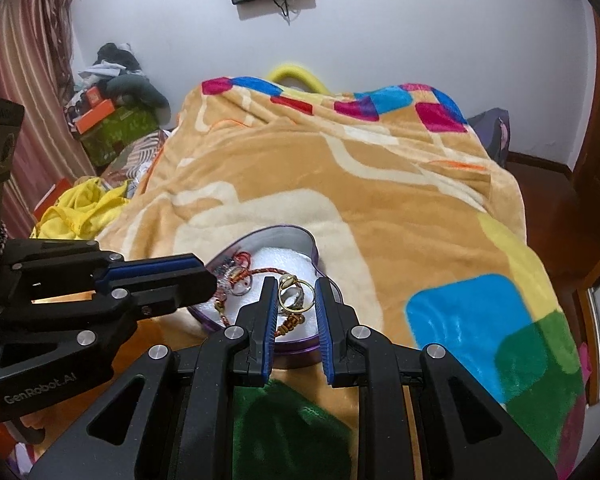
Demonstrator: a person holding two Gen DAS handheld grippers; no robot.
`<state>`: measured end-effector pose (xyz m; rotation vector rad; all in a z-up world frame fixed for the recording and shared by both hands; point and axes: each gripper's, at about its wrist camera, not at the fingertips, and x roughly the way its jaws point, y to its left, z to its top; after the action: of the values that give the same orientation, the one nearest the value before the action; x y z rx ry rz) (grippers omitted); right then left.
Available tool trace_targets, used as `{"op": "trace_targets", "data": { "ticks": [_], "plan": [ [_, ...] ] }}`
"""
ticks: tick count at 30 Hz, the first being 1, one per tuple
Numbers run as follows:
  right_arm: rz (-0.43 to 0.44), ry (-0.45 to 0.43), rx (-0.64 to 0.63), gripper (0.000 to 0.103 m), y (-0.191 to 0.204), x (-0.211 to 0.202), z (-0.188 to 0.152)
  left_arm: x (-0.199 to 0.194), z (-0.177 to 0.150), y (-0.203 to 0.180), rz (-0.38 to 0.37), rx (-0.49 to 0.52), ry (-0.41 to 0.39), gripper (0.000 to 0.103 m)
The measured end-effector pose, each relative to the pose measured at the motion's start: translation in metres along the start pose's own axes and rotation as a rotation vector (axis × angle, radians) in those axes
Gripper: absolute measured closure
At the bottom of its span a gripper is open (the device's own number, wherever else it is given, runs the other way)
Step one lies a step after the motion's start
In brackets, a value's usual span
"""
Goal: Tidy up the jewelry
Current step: 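Carry both rings over the heart tin and lower them inside, then open both tools and lift them away from the heart tin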
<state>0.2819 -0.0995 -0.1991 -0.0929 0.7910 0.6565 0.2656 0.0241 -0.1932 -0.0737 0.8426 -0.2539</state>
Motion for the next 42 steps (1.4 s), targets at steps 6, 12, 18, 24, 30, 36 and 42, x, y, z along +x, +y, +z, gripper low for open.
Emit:
{"op": "trace_targets", "data": {
  "ticks": [6,12,18,24,30,36,42],
  "plan": [
    [0.007,0.028,0.004,0.086,0.001,0.008,-0.001,0.002,-0.001,0.002,-0.022,-0.003,0.012,0.095],
    [-0.008,0.049,-0.02,0.086,0.007,0.009,-0.001,-0.002,0.001,0.002,-0.011,-0.002,0.007,0.095],
    [-0.018,0.058,-0.024,0.082,0.009,0.006,0.001,-0.017,0.0,0.007,0.018,-0.011,-0.004,0.093],
    [-0.024,0.031,-0.025,0.081,0.012,-0.012,0.005,-0.034,-0.003,0.01,0.047,-0.02,-0.008,0.081],
    [-0.056,-0.007,-0.028,0.064,0.014,-0.035,0.001,-0.045,-0.018,0.003,0.06,-0.002,0.015,0.072],
    [-0.072,-0.007,-0.014,0.063,0.009,-0.048,-0.012,-0.036,-0.046,-0.01,0.079,0.043,0.098,0.072],
    [-0.067,0.025,0.005,0.063,0.005,-0.048,-0.026,-0.027,-0.073,-0.01,0.078,0.028,0.168,0.072]
  ]
}}
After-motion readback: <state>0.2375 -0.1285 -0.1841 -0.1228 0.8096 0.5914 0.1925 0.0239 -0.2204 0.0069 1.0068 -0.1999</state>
